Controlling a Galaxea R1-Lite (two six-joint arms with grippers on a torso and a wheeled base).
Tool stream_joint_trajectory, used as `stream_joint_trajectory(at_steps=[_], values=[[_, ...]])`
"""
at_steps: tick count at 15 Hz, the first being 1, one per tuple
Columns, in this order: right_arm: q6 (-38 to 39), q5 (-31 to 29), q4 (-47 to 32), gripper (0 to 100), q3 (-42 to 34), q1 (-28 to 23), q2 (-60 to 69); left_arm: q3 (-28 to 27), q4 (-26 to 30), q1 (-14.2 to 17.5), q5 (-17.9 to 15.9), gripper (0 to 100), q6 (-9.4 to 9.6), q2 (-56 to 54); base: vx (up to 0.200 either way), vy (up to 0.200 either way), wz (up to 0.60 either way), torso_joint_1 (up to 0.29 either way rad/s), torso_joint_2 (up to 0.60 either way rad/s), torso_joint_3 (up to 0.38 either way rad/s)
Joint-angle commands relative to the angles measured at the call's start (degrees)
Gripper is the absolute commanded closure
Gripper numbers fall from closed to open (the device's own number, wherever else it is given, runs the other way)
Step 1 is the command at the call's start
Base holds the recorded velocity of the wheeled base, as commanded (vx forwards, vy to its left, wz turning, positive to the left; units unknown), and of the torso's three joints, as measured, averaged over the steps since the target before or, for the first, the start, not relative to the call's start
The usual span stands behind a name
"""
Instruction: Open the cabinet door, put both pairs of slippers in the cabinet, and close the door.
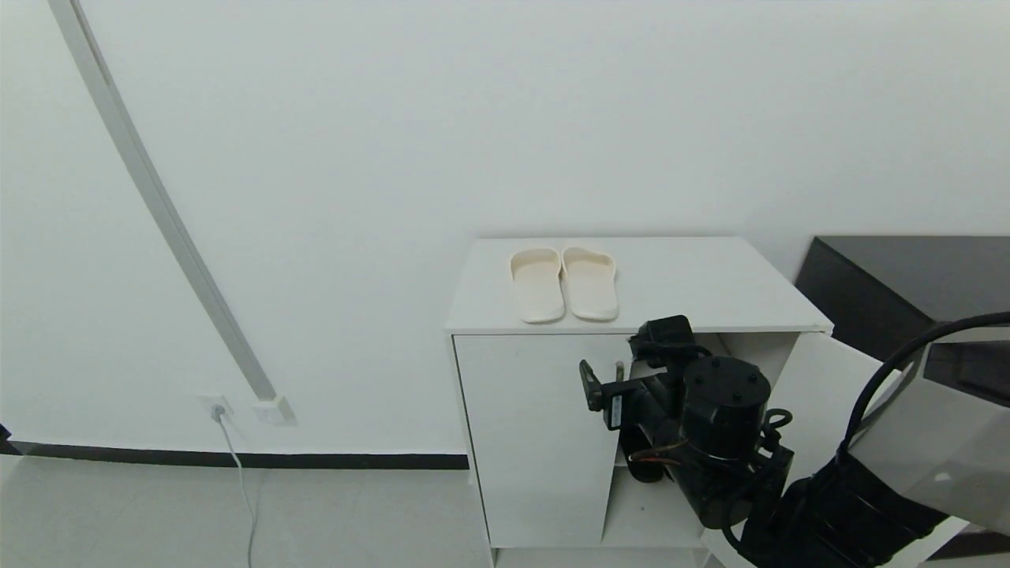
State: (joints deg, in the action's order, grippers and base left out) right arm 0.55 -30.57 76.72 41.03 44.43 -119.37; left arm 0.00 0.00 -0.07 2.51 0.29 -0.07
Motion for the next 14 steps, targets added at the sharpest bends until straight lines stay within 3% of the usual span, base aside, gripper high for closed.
stream_joint_trajectory(at_steps=[1,5,9,12,14], values=[[-0.02,-0.01,-0.16,0,0.45,0.04,-0.07,0.00,0.00,-0.01,0.04,100,-0.03,0.07,0.000,0.000,0.00,0.261,-0.63,-0.344],[-0.02,0.08,-0.34,0,1.15,-0.14,-0.42,0.00,0.00,-0.01,0.04,100,-0.03,0.07,0.000,0.000,0.00,0.207,-0.46,-0.254],[-0.72,1.48,0.98,0,1.07,0.65,-1.30,0.00,0.00,-0.01,0.04,100,-0.03,0.07,0.000,0.000,0.00,0.028,-0.05,-0.032],[1.82,1.83,-11.32,0,10.03,1.62,0.01,0.00,0.00,-0.01,0.04,100,0.06,0.07,0.000,0.000,0.00,0.000,0.00,0.000],[9.56,1.04,-33.65,0,23.13,2.50,3.71,0.00,0.00,-0.01,0.04,100,0.32,0.07,0.000,0.000,0.00,0.000,0.00,0.000]])
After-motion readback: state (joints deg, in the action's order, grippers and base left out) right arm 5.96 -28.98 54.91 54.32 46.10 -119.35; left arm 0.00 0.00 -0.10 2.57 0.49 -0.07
